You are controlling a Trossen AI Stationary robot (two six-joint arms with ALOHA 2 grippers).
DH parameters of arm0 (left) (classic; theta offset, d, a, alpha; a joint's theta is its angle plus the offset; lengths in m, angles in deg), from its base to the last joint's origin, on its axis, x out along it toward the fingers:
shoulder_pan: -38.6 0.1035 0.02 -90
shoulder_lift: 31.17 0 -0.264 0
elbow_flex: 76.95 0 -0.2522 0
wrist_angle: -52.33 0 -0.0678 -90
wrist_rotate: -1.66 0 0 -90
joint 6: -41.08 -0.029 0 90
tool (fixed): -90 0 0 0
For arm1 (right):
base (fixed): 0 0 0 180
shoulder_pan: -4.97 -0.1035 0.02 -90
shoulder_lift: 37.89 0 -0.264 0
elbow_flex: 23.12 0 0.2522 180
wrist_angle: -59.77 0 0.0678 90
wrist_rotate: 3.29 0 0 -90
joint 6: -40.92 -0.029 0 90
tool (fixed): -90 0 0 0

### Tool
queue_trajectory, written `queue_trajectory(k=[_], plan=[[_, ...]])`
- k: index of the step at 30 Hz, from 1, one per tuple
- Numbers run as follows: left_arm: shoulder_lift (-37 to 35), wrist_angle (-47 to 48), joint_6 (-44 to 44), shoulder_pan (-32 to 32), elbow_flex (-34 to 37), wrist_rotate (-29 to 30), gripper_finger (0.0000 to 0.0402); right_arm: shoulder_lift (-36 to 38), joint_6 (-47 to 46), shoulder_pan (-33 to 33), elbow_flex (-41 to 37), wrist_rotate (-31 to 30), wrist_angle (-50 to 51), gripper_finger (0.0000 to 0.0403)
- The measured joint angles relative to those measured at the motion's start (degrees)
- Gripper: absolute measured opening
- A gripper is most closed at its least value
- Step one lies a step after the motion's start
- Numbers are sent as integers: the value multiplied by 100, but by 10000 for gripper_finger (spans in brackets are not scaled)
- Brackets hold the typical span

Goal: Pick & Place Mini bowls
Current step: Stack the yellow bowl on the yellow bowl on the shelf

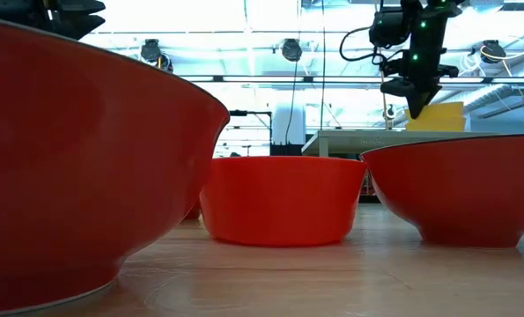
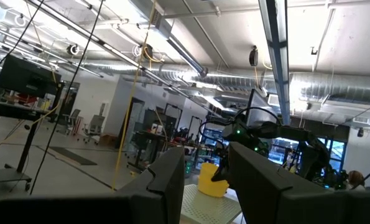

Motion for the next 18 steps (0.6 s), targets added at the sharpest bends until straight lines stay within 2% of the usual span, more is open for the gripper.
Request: queue_trajectory(k=[18], plan=[[0, 0, 2, -1, 0, -1, 129, 2, -12, 0, -2, -7, 4, 11]])
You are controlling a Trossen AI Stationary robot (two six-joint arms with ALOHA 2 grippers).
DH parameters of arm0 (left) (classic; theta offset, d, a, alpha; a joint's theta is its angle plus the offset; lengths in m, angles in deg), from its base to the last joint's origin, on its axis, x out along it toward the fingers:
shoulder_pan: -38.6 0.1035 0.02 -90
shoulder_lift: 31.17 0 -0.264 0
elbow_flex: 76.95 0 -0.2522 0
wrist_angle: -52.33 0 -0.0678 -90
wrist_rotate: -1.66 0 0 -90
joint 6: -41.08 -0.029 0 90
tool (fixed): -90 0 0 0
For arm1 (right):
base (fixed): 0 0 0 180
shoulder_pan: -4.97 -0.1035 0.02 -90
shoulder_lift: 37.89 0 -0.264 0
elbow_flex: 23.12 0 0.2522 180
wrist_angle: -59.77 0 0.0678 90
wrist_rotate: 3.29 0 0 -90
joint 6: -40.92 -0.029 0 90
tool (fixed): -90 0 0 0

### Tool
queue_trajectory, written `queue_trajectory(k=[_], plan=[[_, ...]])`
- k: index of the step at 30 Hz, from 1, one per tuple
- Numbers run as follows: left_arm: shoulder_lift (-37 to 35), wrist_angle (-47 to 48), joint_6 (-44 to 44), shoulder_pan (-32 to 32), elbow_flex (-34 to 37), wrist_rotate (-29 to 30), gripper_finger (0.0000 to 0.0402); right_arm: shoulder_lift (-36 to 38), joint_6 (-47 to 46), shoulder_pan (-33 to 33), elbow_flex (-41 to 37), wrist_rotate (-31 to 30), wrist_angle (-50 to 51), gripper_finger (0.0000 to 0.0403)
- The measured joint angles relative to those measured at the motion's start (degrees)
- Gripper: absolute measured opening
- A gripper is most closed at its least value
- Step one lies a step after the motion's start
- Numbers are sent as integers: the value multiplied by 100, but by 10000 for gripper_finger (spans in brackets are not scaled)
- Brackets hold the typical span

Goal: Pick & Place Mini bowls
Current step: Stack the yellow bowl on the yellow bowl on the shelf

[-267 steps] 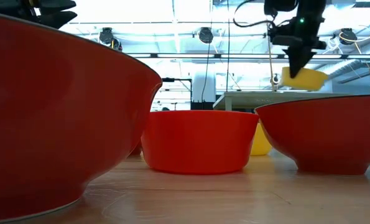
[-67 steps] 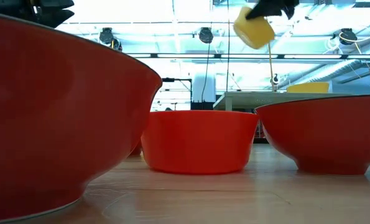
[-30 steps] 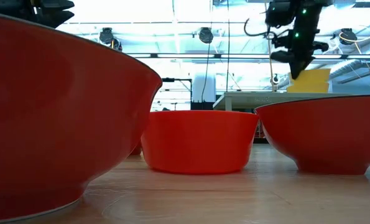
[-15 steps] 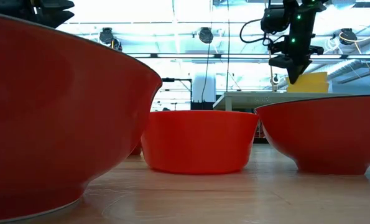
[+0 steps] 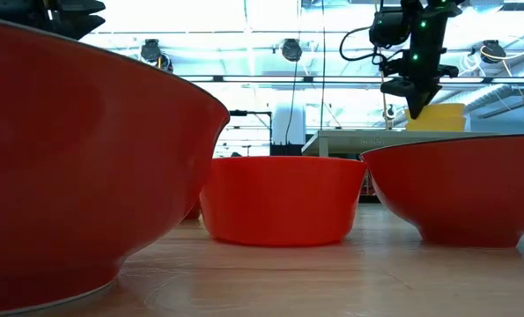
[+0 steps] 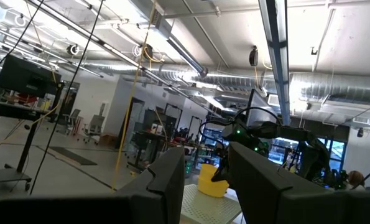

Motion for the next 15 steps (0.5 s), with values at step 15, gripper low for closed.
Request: queue_trajectory(k=[15], plan=[[0, 0, 0, 2, 0, 1, 129, 61, 23, -7, -4, -272, -102, 153]])
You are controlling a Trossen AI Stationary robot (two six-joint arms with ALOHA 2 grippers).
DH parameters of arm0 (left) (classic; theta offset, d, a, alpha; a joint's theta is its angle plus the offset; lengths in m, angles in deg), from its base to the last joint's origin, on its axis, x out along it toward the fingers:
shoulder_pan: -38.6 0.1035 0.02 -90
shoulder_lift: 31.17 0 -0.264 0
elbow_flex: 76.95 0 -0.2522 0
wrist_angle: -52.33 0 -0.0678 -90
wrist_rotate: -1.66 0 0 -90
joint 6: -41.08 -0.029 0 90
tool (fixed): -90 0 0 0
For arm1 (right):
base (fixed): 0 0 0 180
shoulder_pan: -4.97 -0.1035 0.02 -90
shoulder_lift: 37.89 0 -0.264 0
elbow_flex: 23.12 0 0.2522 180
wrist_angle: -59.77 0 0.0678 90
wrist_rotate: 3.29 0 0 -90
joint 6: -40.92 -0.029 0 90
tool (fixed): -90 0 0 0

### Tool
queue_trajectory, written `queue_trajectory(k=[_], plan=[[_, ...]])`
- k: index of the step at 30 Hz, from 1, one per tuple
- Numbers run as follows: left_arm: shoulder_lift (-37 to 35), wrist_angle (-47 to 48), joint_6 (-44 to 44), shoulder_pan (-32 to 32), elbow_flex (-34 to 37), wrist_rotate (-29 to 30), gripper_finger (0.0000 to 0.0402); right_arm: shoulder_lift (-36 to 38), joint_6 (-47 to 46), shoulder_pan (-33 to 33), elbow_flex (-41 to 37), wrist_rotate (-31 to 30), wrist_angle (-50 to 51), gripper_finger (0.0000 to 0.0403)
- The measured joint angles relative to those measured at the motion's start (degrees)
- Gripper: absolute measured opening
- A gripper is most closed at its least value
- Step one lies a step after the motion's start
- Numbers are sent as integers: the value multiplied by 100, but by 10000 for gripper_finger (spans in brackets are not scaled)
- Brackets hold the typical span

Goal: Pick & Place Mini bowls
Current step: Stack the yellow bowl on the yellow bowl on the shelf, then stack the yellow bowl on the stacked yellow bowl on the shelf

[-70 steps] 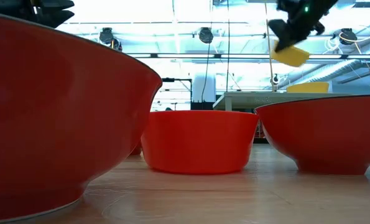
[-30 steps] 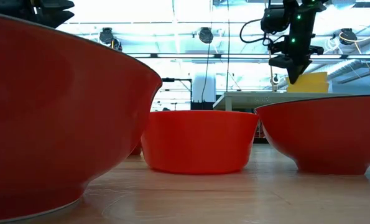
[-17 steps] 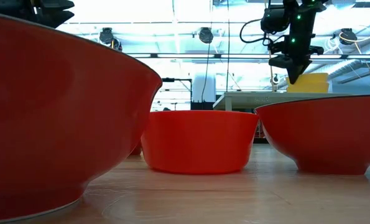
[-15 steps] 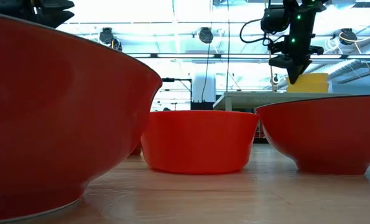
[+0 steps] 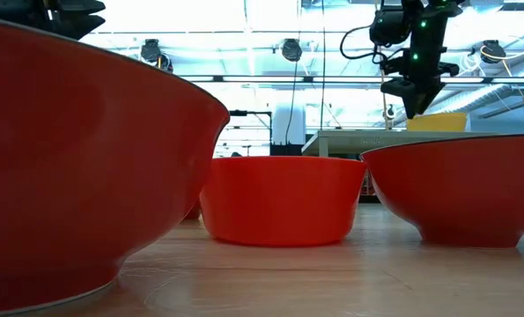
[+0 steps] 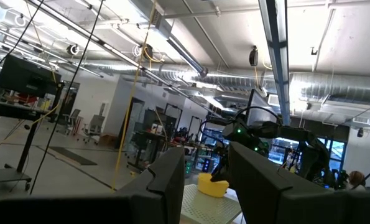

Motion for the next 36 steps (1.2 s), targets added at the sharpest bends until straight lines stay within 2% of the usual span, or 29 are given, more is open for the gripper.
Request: queue_trajectory(k=[4, 8, 13, 17, 26, 29, 33, 36], plan=[[0, 0, -70, 0, 0, -2, 129, 218, 19, -2, 0, -31, -297, 175], [0, 0, -259, -2, 0, -4, 129, 584, 13, -103, 0, 77, -725, 180], [0, 149, -568, -1, 0, -149, 129, 978, -98, -400, 0, 1369, -1674, 174], [0, 155, -609, -2, 0, -314, 129, 1024, -325, -891, 0, 2085, -2493, 172], [0, 151, -495, 0, 0, -315, 129, 221, -316, -2324, 0, 2239, -3738, 171], [0, 151, -389, 0, 0, -317, 129, -138, -310, -2679, 0, 2254, -4228, 171], [0, 154, -382, -1, 0, -321, 129, -559, -261, -3000, 0, 2625, -4766, 171], [0, 490, -437, 0, -2, -319, 129, -761, -161, -3197, 0, 2791, -4855, 171]])
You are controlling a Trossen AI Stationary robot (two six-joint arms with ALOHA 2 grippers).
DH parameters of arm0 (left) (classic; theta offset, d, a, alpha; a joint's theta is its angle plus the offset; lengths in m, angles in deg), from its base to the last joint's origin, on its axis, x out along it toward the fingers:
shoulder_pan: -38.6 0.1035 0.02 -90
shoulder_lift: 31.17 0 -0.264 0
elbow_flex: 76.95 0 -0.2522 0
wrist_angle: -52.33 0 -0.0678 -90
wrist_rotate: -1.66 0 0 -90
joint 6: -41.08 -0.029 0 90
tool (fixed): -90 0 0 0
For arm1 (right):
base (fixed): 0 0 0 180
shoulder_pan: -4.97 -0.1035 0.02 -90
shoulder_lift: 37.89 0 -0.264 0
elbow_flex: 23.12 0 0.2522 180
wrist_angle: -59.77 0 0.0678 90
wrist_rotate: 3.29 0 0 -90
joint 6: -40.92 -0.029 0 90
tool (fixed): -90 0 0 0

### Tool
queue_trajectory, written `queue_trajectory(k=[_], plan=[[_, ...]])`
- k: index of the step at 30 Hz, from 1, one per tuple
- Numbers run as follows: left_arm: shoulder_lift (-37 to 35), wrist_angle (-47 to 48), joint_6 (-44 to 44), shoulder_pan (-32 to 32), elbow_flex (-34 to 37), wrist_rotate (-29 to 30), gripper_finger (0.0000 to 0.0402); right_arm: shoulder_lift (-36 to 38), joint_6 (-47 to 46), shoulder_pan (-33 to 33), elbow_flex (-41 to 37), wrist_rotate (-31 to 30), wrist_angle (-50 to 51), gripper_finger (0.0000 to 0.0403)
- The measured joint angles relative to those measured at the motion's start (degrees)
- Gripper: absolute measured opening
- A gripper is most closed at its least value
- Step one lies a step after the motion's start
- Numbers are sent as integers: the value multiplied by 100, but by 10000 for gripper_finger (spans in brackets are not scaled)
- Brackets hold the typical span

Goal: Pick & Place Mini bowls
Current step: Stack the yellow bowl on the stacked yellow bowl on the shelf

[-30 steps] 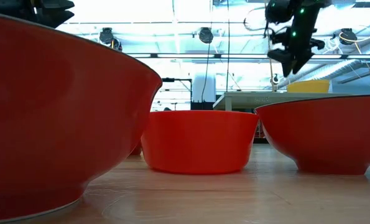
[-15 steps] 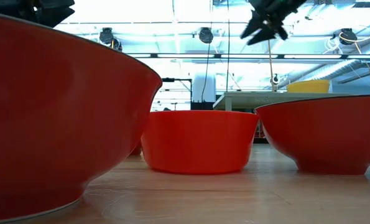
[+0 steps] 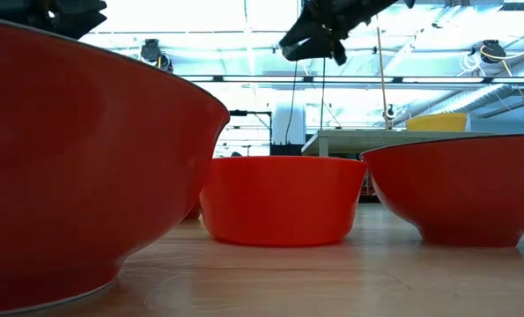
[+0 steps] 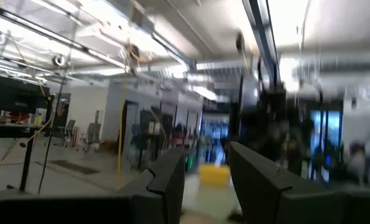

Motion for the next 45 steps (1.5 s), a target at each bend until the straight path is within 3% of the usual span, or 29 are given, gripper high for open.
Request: queue_trajectory(k=[8, 17, 23, 25, 30, 33, 40, 45], plan=[[695, 734, 96, -2, -276, 297, 129, 202, 179, -388, -2, 2, 33, 171], [2872, 2370, 373, 25, -1786, 1181, 129, 661, 114, -809, 0, 2, 117, 171], [4097, 3268, 564, 349, -2582, 1146, 129, 761, 114, -1050, 0, 2, 452, 171], [4384, 3616, 755, 567, -2812, 934, 129, 761, 114, -1123, 0, 2, 611, 171], [4972, 4731, 1519, 1389, -3397, -620, 129, 759, 114, -1199, 0, -10, 1047, 171], [5324, 5125, 1680, 1910, -3623, -1195, 129, 759, 132, -1199, 0, -199, 1278, 171], [6042, 5334, 1128, 3020, -3738, -2686, 129, 759, 297, -1192, 0, -605, 1774, 171], [6565, 5164, 526, 3597, -3738, -3359, 129, 759, 440, -1192, 0, -615, 1933, 171]])
